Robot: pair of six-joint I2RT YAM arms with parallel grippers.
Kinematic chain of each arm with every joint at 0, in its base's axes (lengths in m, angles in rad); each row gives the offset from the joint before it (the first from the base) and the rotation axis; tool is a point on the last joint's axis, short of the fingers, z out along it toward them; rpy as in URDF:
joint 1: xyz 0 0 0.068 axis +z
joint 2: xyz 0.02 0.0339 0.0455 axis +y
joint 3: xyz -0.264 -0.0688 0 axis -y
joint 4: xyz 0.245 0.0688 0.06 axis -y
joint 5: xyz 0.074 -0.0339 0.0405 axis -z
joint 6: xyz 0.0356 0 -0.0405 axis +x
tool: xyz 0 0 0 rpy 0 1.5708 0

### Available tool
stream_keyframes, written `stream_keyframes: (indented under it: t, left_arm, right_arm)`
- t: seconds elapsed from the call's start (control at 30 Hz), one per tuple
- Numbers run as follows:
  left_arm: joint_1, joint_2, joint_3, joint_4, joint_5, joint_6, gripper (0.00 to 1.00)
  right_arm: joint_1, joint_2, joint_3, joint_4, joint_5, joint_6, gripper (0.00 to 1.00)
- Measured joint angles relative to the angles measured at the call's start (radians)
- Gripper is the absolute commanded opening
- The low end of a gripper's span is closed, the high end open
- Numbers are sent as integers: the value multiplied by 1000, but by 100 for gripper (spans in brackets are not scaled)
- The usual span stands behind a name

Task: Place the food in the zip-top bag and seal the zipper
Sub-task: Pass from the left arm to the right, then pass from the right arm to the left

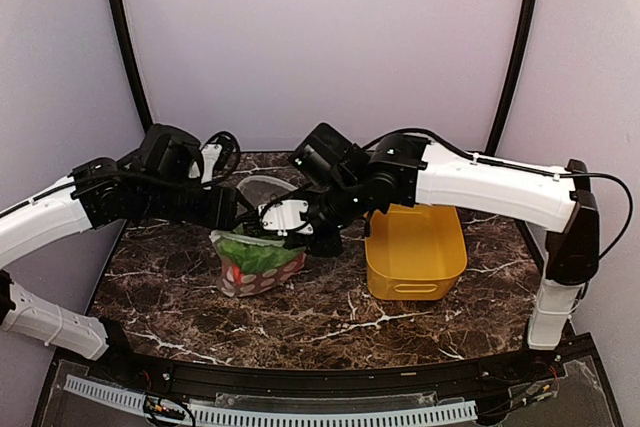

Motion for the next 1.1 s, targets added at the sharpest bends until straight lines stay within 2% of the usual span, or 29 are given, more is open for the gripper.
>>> stream_keyframes:
  t: [0.27,0.5,0.67,0.8,0.93,1.1]
  left_arm:
    - [0,-309,-170,136,-60,19,72]
    - [0,-618,-450,253,4,27,72]
    - [0,-761,-595,323,32,43,72]
    - [0,-804,-694,396,29,56,70]
    - [0,-774,-737,469,26,78,62]
    - [0,-715,-760,573,13,113,57]
  right_arm:
    - [0,-29,-11,8,11,6,0]
    - [-13,-11,34,2,7,29,0]
    - [-32,-6,59,6,6,43,0]
    - [-37,7,66,3,-2,54,0]
    - [-37,16,74,0,-10,57,0]
    - [-37,18,83,-4,-17,59,0]
